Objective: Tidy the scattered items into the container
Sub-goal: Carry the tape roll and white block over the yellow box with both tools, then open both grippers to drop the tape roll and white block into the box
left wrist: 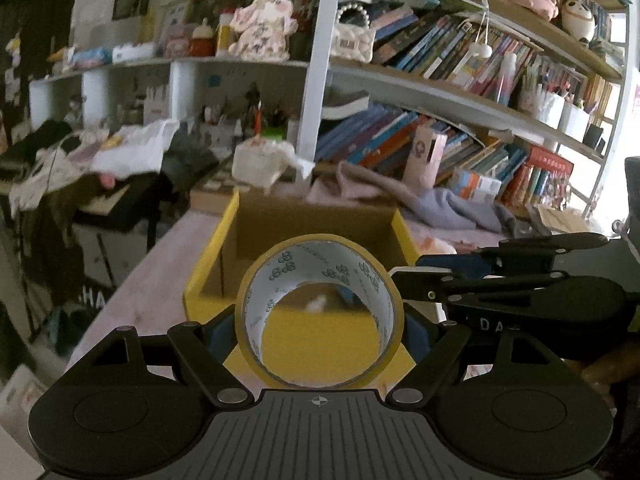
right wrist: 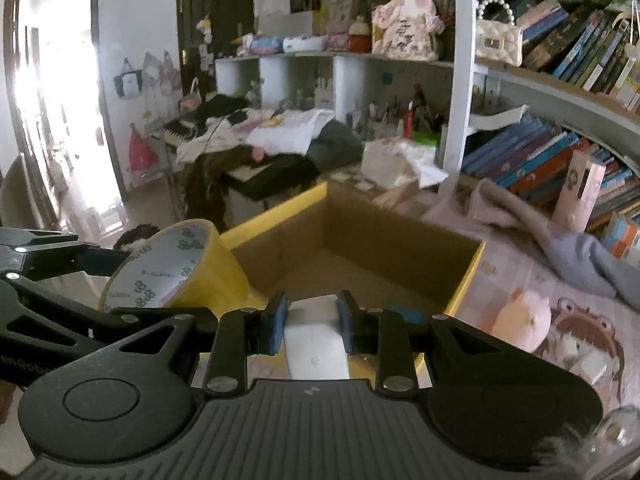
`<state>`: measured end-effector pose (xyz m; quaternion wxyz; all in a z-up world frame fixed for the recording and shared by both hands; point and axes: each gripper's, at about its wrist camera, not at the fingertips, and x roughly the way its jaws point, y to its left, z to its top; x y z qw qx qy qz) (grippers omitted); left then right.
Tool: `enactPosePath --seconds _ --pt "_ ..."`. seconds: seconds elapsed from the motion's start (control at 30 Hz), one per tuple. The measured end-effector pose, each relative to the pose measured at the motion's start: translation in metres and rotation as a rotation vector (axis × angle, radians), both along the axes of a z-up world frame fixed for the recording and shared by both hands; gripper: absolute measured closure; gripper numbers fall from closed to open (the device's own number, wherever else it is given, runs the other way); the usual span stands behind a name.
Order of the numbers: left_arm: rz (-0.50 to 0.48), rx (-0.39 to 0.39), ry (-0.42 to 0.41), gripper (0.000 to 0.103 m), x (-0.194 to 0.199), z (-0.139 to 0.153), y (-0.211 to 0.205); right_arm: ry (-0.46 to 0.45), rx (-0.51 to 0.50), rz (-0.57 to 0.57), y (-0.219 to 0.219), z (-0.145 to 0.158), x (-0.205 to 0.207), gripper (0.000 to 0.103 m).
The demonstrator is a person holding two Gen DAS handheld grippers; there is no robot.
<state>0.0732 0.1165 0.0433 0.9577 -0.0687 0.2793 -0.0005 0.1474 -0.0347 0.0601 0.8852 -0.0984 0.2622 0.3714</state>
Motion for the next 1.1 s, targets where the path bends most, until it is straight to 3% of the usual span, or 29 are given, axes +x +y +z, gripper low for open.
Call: enactPosePath --seconds 0.33,0.67,1.1 --pt "0.025 -0.037 -0.027 0.02 0.072 -0.005 0.022 0.003 -0.047 -0.031 0.016 -0.014 0.069 0.078" --pt "0.011 0.012 0.103 0.02 0.136 -0.043 0.032 0.072 -0.14 -0.007 0.034 -0.055 0.104 0.078" --pt "-0.042 0.067 0.216 0.02 0.159 -0.07 0.017 0.125 -0.253 0.086 0.048 -0.08 0.11 0.077"
